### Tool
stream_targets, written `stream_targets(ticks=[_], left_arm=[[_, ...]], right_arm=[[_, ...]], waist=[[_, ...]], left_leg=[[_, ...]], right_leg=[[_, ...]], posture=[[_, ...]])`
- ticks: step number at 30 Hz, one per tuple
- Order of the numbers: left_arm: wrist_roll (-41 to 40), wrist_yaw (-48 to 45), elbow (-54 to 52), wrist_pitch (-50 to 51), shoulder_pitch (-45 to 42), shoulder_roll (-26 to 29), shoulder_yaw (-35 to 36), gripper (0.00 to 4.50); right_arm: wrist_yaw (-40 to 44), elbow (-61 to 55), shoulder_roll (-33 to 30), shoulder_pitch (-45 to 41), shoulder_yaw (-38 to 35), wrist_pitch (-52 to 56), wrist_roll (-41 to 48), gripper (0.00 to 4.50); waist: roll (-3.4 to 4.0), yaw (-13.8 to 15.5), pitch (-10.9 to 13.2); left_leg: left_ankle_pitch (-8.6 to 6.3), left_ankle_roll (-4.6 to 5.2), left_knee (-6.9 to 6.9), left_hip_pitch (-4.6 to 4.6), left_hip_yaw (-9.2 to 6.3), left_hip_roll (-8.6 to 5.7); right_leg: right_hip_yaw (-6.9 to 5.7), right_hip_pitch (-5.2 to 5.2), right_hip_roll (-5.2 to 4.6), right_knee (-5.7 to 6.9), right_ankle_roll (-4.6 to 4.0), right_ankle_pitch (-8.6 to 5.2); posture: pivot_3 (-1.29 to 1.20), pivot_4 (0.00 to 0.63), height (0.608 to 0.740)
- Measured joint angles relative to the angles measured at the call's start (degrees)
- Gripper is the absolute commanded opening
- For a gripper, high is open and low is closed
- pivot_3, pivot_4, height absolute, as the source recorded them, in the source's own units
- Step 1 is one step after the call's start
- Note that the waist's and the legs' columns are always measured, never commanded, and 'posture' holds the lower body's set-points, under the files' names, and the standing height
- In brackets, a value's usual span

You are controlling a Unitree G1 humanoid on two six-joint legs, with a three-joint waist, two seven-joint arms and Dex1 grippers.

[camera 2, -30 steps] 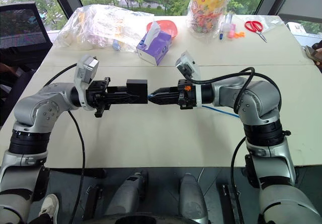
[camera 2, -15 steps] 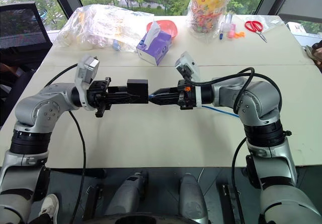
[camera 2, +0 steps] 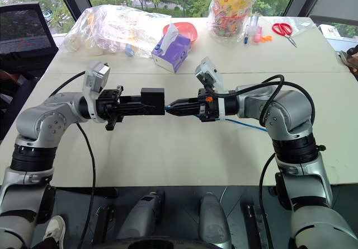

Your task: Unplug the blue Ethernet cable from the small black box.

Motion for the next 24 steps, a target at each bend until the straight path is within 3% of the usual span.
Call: stream_targets(ticks=[5,9,16,19,24], left_arm=[[0.1,0.4,-0.5,-0.1,0.1,0.6,0.0,0.50],[0.0,-0.4,-0.7,0.0,1.9,3.5,0.8,0.50],[0.9,-0.7,-1.6,-1.2,2.4,3.8,0.5,0.50],[5.1,0.3,-0.2,-6.6,2.4,2.4,-0.2,0.50],[17.3,7.1,7.6,-22.5,2.7,-5.8,-4.1,0.50]], right_arm=[[2.1,2.2,-1.2,0.1,1.3,-3.9,-0.9,0.08],[1.2,9.7,-8.0,1.8,-0.9,-8.4,-7.4,0.08],[1.3,15.0,-8.6,2.7,-0.4,-17.8,-15.6,0.08],[-4.8,21.5,-6.6,2.2,1.4,-25.9,-24.0,0.08],[-21.1,38.5,1.4,-2.8,3.7,-37.0,-37.0,0.08]], waist=[[0.00,0.0,0.0],[0.00,0.5,0.0],[0.00,0.1,0.0],[-0.01,0.1,0.0],[0.00,0.1,0.0]], left_leg=[[0.00,0.00,0.00,-0.01,0.01,0.00],[-0.03,0.03,0.00,-0.02,0.05,-0.04],[-0.05,0.05,-0.04,-0.03,0.08,-0.02],[-0.05,0.05,-0.02,0.03,0.12,-0.02],[-0.03,0.05,-0.01,0.04,0.12,-0.04]], right_leg=[[0.00,0.01,0.00,-0.02,0.00,0.00],[0.00,0.04,-0.04,-0.12,0.00,0.00],[0.00,0.01,-0.04,-0.12,0.01,0.00],[0.01,0.06,-0.04,-0.12,-0.01,0.02],[0.04,0.06,-0.04,-0.10,0.02,0.09]], posture=[[0.00,0.150,0.728],[0.00,0.150,0.728],[0.00,0.150,0.728],[0.00,0.150,0.728],[0.00,0.150,0.728]])
